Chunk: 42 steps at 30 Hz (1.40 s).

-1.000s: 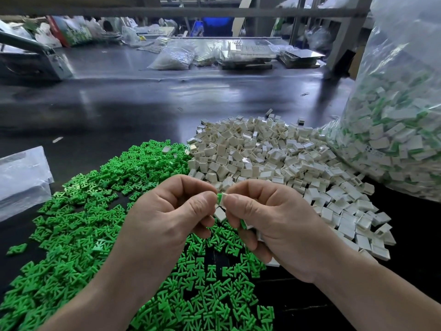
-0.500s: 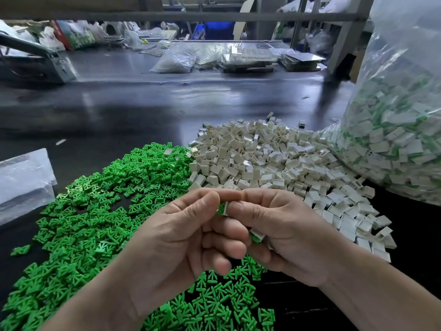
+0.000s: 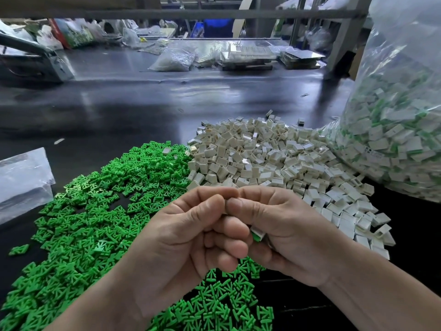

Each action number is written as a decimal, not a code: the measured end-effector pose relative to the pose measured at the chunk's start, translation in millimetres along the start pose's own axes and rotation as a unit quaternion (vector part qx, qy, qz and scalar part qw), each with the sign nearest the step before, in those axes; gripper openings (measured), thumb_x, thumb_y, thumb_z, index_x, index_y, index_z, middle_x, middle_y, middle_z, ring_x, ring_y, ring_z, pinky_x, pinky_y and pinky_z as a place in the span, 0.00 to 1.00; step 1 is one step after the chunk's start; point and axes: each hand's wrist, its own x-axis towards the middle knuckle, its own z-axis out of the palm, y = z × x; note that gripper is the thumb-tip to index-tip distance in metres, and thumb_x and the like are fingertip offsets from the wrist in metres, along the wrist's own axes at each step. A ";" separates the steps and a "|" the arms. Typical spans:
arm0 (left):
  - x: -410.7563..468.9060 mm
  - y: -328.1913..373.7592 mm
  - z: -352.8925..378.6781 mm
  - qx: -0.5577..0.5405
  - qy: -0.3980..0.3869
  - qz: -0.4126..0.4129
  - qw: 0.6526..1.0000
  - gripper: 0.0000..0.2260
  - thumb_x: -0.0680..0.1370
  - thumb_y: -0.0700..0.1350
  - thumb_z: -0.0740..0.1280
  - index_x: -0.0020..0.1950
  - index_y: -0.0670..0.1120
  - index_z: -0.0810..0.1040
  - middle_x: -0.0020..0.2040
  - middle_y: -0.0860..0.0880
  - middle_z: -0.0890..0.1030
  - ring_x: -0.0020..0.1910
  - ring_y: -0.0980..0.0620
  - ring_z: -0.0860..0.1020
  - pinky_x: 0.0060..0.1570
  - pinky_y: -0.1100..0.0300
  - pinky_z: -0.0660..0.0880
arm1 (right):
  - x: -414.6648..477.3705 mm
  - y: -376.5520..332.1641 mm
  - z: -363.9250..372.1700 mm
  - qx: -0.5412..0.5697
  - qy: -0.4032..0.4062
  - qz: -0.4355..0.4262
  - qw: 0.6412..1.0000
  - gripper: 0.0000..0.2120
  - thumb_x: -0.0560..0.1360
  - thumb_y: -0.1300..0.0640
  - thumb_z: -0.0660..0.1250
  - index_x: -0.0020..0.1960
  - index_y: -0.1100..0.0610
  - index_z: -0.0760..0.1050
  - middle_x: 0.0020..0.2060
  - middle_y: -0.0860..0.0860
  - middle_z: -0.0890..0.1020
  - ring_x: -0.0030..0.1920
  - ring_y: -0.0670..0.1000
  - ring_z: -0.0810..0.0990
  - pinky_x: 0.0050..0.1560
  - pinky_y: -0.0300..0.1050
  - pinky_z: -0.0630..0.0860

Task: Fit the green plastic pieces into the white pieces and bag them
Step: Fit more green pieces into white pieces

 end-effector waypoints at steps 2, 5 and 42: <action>-0.4 0.4 0.6 0.015 0.012 0.001 1.000 0.14 0.67 0.44 0.80 0.51 0.44 0.84 0.35 0.39 0.83 0.29 0.47 0.83 0.25 0.60 0.79 | -1.1 0.8 0.4 -0.011 0.009 -0.001 1.000 0.18 0.74 0.50 0.70 0.52 0.66 0.76 0.28 0.51 0.75 0.21 0.45 0.68 0.18 0.32 0.61; -1.0 0.8 1.1 0.022 0.015 0.004 1.000 0.14 0.67 0.44 0.80 0.50 0.44 0.84 0.34 0.39 0.83 0.28 0.47 0.83 0.25 0.60 0.78 | -1.9 1.0 1.5 -0.020 0.009 -0.002 1.000 0.13 0.74 0.50 0.70 0.49 0.61 0.80 0.29 0.52 0.76 0.22 0.45 0.69 0.18 0.32 0.61; 17.2 -6.5 -25.7 0.817 0.219 0.134 0.517 0.07 0.74 0.56 0.69 0.44 0.55 0.74 0.44 0.57 0.75 0.47 0.54 0.72 0.48 0.57 0.66 | 7.5 -1.6 -10.3 0.147 0.011 -0.011 0.989 0.03 0.75 0.59 0.70 0.42 0.55 0.79 0.37 0.53 0.77 0.26 0.45 0.74 0.18 0.34 0.66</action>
